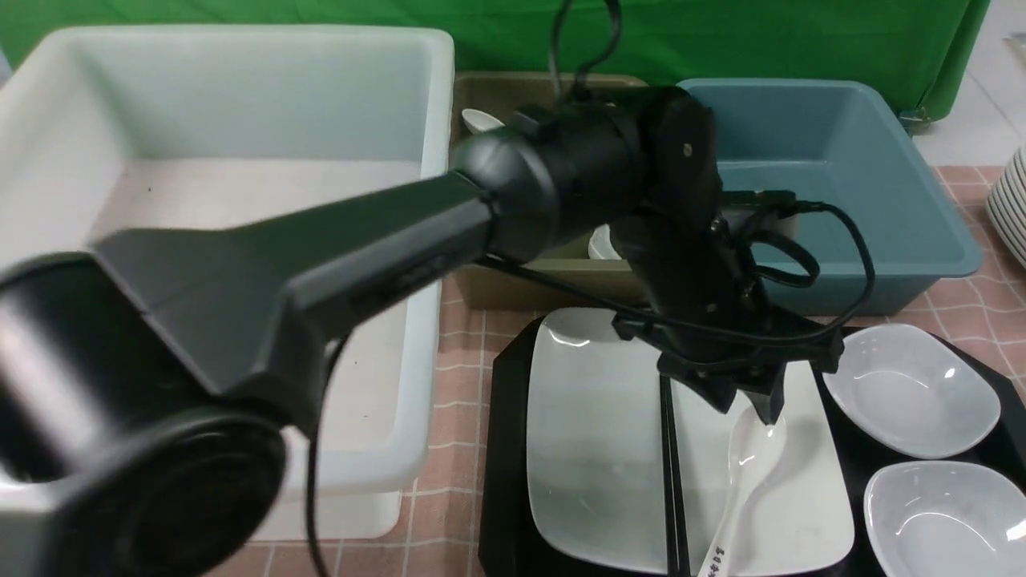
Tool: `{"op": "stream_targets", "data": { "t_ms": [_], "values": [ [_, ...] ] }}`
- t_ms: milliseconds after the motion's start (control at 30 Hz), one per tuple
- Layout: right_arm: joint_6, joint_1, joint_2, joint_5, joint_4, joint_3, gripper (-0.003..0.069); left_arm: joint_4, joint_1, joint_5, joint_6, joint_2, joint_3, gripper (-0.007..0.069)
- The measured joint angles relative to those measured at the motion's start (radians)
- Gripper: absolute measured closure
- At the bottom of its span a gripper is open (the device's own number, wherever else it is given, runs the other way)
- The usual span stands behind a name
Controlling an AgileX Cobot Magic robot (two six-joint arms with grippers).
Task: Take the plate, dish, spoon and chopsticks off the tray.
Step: Use the left arm to grab a soup spoon from the plate
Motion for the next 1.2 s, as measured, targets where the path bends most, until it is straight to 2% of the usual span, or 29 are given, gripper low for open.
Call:
{"op": "stream_targets", "data": {
  "t_ms": [167,333,633,733,833,867,1033,1200],
  "values": [
    [0.0,0.0,0.038,0.004,0.0,0.0,0.0609,0.008,0.0,-0.024,0.046,0.106,-0.09,0.0357],
    [0.0,0.0,0.039,0.008,0.0,0.0,0.06,0.01,0.0,-0.061,0.099,0.158,-0.096,0.0357],
    [0.0,0.0,0.046,0.009,0.0,0.0,0.058,-0.013,0.0,-0.12,0.116,0.189,-0.104,0.0363],
    [0.0,0.0,0.046,0.009,0.0,0.0,0.0572,-0.022,0.0,-0.126,0.116,0.191,-0.105,0.0426],
    [0.0,0.0,0.046,0.009,0.0,0.0,0.0565,-0.043,0.001,-0.109,0.117,0.194,-0.106,0.0561],
    [0.0,0.0,0.046,0.009,0.0,0.0,0.0563,-0.047,0.002,-0.105,0.117,0.194,-0.106,0.0582],
    [0.0,0.0,0.046,0.009,0.0,0.0,0.055,-0.048,0.017,-0.067,0.117,0.179,-0.137,0.0594],
    [0.0,0.0,0.046,0.009,0.0,0.0,0.0537,-0.048,0.088,-0.048,0.093,0.097,-0.253,0.0594]
  ]
}}
